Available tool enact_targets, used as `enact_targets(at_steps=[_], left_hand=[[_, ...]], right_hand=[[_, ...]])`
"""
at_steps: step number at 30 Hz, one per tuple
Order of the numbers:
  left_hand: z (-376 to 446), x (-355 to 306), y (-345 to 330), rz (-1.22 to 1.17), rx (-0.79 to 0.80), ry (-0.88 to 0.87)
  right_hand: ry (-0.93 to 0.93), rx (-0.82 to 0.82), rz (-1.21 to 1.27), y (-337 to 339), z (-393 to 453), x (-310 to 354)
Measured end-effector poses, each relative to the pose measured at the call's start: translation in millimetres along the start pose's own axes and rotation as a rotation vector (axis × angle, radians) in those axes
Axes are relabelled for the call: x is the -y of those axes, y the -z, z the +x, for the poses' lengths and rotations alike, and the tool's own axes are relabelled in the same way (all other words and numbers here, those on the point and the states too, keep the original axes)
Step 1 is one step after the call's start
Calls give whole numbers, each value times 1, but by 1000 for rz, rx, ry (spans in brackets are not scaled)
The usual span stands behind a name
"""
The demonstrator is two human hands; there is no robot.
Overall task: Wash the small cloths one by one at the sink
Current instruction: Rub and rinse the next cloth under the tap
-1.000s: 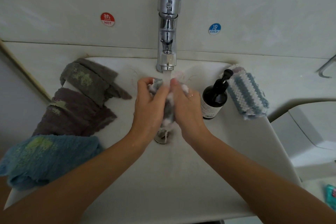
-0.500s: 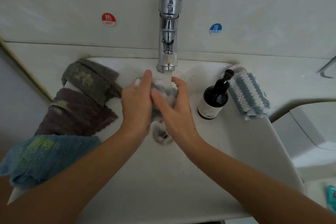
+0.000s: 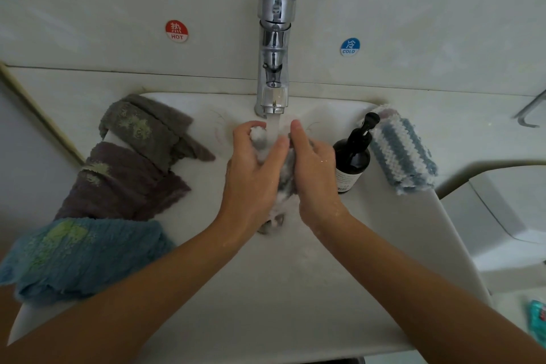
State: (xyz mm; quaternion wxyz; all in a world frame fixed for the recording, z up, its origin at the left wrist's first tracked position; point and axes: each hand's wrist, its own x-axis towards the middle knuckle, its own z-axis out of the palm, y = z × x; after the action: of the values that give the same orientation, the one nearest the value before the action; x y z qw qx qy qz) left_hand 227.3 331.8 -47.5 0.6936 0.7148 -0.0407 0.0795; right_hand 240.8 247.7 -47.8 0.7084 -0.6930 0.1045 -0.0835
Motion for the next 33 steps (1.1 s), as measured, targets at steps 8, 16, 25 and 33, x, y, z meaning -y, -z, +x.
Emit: enact_targets(at_steps=[8,16,25,33], left_hand=[[8,10,5,78,-141,48],[10,16,1,130,-184,123],[14,8,-2,89,-209,201],[11,13,-4,27,-136,218]], right_hand=[[-6,75,67,-4,-6,-5],[53,31,-112,-12,-14,-9],[17,74,-216,-11,-7,-7],[38,-49,23,-4,-3,-5]])
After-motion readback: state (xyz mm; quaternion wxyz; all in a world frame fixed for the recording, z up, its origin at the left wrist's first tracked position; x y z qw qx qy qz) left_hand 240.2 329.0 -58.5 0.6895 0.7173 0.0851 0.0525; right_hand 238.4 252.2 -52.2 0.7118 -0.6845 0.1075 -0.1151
